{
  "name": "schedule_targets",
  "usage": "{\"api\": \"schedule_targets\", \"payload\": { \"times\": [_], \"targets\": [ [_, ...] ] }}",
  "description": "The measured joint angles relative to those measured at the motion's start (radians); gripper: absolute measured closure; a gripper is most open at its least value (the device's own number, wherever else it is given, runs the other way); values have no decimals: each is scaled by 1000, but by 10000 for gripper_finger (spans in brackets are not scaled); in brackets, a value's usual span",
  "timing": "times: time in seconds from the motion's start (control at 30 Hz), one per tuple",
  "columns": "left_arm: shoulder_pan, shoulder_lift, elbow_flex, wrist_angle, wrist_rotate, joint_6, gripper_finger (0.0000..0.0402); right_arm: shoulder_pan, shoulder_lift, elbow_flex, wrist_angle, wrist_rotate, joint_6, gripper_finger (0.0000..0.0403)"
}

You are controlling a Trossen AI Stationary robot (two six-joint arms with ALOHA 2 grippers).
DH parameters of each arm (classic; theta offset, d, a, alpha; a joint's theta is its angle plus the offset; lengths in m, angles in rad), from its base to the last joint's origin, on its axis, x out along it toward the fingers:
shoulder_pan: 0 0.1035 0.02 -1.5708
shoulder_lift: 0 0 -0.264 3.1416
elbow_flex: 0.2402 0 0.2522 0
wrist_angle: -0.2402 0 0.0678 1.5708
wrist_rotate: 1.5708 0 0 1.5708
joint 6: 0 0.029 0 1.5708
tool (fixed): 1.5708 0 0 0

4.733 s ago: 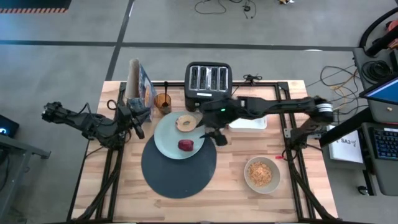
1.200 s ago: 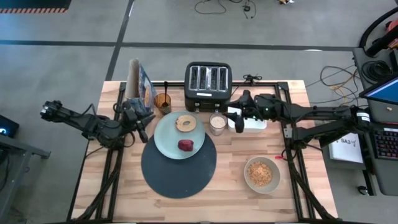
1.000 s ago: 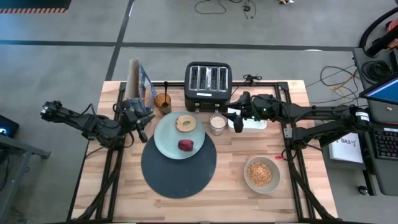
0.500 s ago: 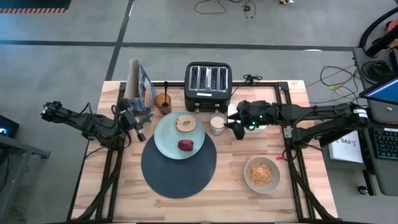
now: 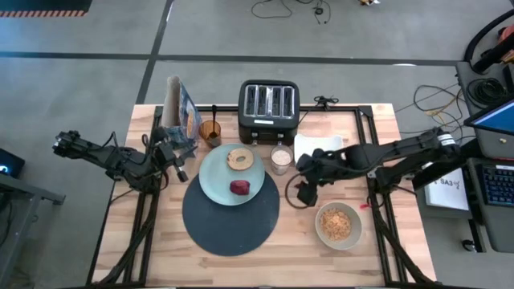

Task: Arrange a breakfast setting
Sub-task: Put the spoon on the table mat

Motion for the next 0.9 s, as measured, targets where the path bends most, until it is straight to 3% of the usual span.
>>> {"api": "schedule_targets", "payload": {
  "times": [0.27,0.53,0.9],
  "targets": [
    [0,2,0,0,0,-10,349,36,144,108,-7,-8,-10,184],
    [0,10,0,0,0,-47,349,33,261,252,-9,7,-145,184],
    [0,10,0,0,0,-51,349,-79,367,414,8,108,-270,184]
  ]
}}
